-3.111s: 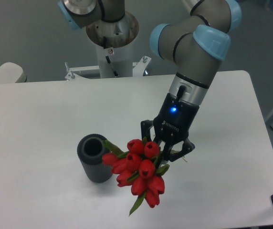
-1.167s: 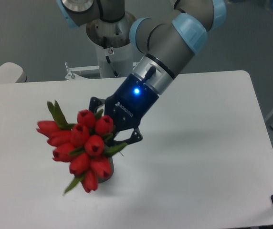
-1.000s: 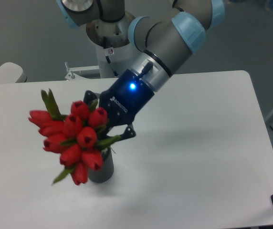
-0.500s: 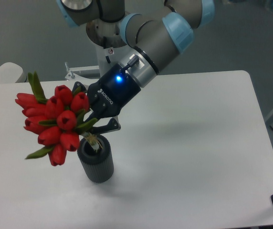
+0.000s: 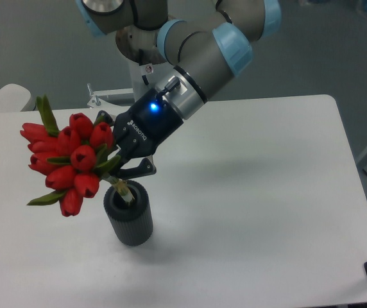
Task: Insert the flowers into the vase
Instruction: 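Lower the tulip stems down into the grey vase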
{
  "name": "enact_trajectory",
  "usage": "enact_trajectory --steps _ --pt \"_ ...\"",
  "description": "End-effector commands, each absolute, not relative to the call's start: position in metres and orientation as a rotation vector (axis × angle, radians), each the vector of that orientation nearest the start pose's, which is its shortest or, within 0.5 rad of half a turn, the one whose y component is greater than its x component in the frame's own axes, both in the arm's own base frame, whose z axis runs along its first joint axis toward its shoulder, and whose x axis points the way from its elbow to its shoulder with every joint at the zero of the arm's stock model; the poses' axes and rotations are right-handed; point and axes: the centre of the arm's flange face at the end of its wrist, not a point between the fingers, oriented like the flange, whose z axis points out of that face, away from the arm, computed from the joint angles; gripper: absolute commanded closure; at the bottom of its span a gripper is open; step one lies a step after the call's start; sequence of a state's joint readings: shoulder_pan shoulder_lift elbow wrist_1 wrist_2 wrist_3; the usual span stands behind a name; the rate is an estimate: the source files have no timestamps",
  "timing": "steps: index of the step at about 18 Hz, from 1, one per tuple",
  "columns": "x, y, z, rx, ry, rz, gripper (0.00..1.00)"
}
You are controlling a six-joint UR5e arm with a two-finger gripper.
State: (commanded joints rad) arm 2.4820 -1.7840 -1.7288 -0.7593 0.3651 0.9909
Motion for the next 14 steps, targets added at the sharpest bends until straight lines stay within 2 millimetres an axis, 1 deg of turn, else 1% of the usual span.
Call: enact_trajectory --steps 3,6,10,11,13,14 --pt "-0.299 0.523 0.437 -1.887 0.380 -0.421 0.87" --pt "-0.296 0.520 0.417 -1.885 0.419 -0.413 0.87" --pt "-0.299 0.520 0.401 -1.881 0.450 -0.401 0.87" --pt "-0.298 0.519 0.394 -1.880 0.463 -0.398 0.87" --pt "-0.299 0.519 0.373 -1.881 0.483 -0.401 0.87" --pt "-0.299 0.519 0.368 -1.881 0.490 -0.401 0.87"
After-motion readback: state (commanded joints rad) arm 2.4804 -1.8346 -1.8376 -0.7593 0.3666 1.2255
